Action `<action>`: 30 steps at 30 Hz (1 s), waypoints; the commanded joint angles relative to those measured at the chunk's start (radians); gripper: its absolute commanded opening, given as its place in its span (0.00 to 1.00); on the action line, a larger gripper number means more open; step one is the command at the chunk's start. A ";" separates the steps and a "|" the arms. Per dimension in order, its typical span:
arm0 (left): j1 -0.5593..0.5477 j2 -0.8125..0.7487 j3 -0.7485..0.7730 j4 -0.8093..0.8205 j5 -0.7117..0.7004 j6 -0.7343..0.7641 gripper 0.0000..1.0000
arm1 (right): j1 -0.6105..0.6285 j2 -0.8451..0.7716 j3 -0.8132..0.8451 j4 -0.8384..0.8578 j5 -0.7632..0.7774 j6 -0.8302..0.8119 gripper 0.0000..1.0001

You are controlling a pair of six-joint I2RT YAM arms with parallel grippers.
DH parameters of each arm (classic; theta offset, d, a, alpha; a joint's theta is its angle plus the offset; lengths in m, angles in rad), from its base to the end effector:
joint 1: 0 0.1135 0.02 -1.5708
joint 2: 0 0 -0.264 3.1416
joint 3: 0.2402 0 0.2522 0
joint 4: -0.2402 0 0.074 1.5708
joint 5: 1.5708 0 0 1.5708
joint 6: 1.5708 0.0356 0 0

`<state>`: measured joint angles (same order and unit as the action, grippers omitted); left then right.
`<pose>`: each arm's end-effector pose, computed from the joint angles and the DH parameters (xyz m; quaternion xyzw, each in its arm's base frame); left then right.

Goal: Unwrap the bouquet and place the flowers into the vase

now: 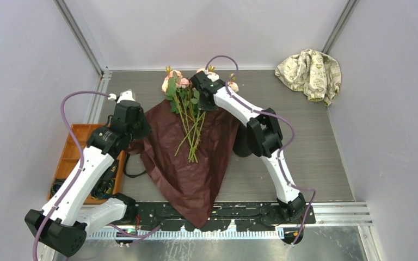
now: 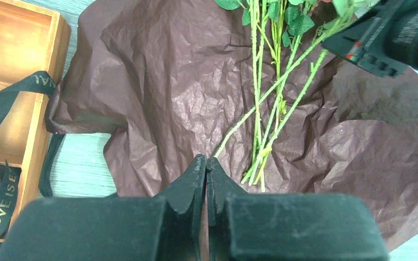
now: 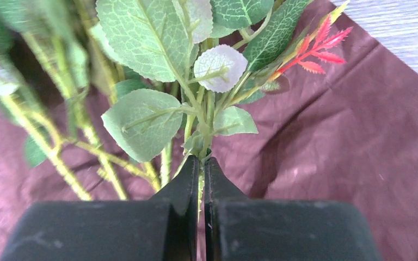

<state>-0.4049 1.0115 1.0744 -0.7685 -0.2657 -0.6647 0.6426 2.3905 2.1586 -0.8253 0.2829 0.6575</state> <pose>0.1904 -0.0714 0.3423 -0.1716 0.8851 -0.1083 0.4188 0.4209 0.3027 0.2015 0.0429 0.9573 0.0436 0.2827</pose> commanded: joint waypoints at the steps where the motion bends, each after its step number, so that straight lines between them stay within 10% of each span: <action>1: -0.004 -0.029 0.002 0.019 -0.010 0.007 0.05 | 0.059 -0.257 -0.021 0.053 0.039 -0.057 0.01; 17: -0.004 -0.051 0.001 0.021 0.032 0.005 0.04 | 0.257 -0.778 -0.227 0.218 0.552 -0.516 0.01; 30: -0.010 -0.038 -0.004 0.063 0.083 -0.010 0.05 | 0.259 -1.090 -0.599 0.795 0.902 -1.035 0.01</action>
<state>-0.4061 0.9794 1.0649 -0.7586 -0.2089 -0.6720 0.9005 1.3411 1.5604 -0.2642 1.0992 -0.2173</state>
